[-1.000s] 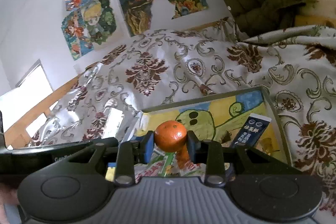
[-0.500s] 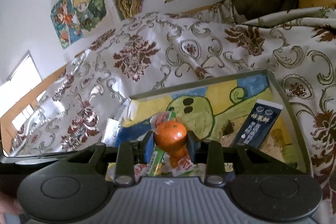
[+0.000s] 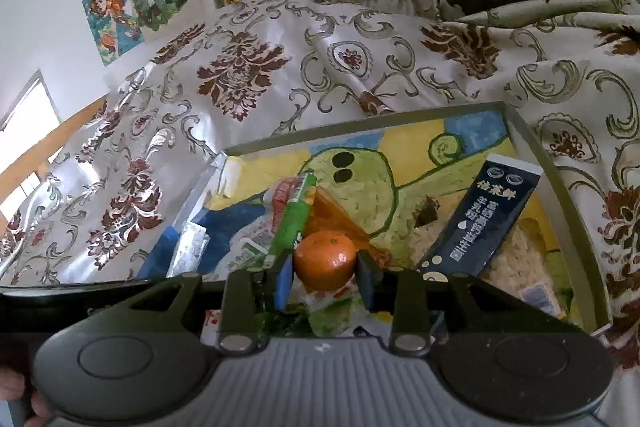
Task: Organize snacks
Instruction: 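Carry the silver wrapper with the left tool while the right tool carries the orange over the tray, then lower the wrapper into the tray with the left tool while the right tool lowers the orange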
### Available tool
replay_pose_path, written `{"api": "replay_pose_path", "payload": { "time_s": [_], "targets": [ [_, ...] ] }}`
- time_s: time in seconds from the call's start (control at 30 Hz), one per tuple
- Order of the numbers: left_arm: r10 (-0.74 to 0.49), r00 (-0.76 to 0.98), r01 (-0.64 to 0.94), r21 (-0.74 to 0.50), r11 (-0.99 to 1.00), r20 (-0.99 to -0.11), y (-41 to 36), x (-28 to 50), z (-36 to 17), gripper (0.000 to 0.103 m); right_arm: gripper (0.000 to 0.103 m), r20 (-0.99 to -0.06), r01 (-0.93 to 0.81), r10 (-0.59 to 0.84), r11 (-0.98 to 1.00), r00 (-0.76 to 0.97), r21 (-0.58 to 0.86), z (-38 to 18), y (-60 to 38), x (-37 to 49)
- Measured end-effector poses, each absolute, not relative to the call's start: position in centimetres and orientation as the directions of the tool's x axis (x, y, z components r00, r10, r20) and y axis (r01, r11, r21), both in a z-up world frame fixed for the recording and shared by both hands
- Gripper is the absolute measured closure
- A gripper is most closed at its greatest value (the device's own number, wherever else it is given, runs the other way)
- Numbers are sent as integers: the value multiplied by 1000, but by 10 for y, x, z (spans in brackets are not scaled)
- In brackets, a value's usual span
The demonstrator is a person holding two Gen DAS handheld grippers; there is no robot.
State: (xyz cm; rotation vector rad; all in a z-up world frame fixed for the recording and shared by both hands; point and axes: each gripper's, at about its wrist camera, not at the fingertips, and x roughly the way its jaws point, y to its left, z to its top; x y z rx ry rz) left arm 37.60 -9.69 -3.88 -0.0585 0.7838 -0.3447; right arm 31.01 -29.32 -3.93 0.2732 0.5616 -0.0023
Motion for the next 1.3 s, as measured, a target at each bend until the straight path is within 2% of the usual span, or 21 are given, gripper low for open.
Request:
{"api": "replay_pose_path", "payload": {
  "time_s": [0.23,0.33,0.47,0.53,0.6,0.73,0.93,1.1,1.3],
  "targets": [
    [-305,648,265,-170,949,-698,-98,377,-42,94,61,-536,76,74,965,841,252,-44,-293,311],
    [-292,650,258,-158,953,-701,-99,375,-41,85,58,-534,73,72,967,842,246,-43,-292,310],
    [-287,650,247,-161,955,-703,-95,371,-36,84,55,-523,66,71,969,849,238,-38,-293,305],
    [-290,654,246,-166,955,-699,-91,368,-31,79,52,-507,57,75,969,859,240,-33,-293,300],
    [-288,664,243,-165,956,-690,-89,365,-24,69,45,-491,49,78,969,867,241,-27,-293,295],
    [-277,687,240,-150,959,-672,-87,357,-8,60,39,-461,39,79,970,884,241,-14,-294,284],
    [-262,724,226,-138,964,-638,-84,339,16,37,29,-432,40,72,969,899,243,2,-299,266],
    [-260,756,221,-140,965,-600,-78,314,32,17,17,-408,46,52,972,911,228,15,-303,245],
    [-251,799,209,-140,968,-547,-65,279,48,4,5,-362,53,23,979,932,198,32,-305,215]
  ]
}}
